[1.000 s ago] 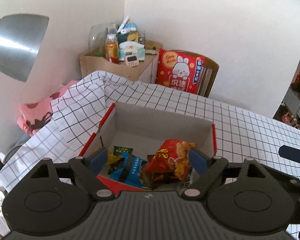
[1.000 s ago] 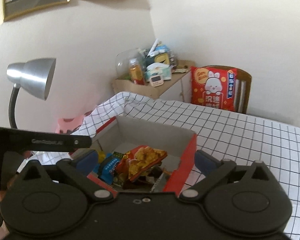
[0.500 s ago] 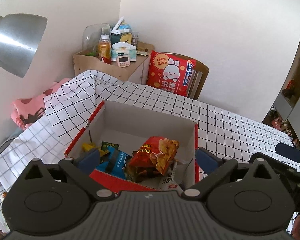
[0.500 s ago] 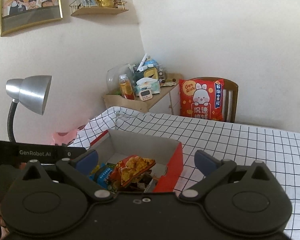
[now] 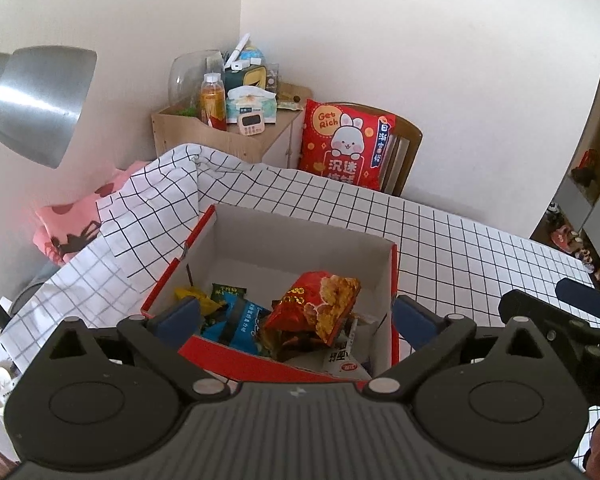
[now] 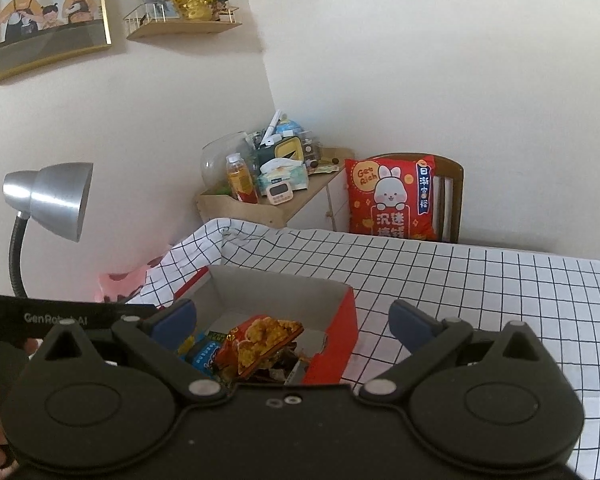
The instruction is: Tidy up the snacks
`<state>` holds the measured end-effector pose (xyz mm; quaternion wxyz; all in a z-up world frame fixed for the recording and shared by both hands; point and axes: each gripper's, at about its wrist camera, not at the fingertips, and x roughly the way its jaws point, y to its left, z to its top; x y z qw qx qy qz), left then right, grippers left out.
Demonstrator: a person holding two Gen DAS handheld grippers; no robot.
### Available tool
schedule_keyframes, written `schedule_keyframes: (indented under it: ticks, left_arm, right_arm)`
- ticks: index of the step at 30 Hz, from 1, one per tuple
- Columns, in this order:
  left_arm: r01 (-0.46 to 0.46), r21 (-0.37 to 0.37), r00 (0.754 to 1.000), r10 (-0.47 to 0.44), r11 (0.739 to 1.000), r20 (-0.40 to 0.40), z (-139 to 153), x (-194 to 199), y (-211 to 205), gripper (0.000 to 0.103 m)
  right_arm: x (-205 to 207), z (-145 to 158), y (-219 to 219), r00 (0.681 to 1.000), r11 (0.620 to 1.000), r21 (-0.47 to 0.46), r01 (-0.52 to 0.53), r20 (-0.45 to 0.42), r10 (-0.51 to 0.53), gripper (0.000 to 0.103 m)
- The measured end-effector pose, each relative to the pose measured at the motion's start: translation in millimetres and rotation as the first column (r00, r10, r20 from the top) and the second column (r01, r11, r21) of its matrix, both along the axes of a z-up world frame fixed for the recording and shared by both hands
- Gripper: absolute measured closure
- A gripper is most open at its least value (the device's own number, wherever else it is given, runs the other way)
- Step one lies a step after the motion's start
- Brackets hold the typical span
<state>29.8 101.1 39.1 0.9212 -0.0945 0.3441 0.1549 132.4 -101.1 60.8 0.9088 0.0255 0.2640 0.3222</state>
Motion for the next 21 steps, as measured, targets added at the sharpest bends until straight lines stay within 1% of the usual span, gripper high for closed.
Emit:
schedule_keyframes:
  ticks: [4,12,21]
  left_arm:
    - [0.004,-0.003,1.0,-0.004,1.0,-0.003,0.4,0.2,1.3,0.0]
    - [0.0,-0.017,1.0,0.0,1.0,-0.009,-1.6,-0.3,5.4,0.0]
    - [0.007,-0.024,1.0,-0.007,1.0,-0.009,-2.4,0.1,6.7,0.0]
  right_arm:
    - [-2.6,-1.5,1.0,1.0,1.0,-0.012,0.016,0.006,-0.016,0.0]
    - [-4.6,-3.6,1.9,0.999,0.999,-0.029,0.036,-0.015,-0.037,0.0]
    - [-4.3,-1.7,5.7,0.999,0.999,-0.035,0.036,-0.021,-0.037,0.0]
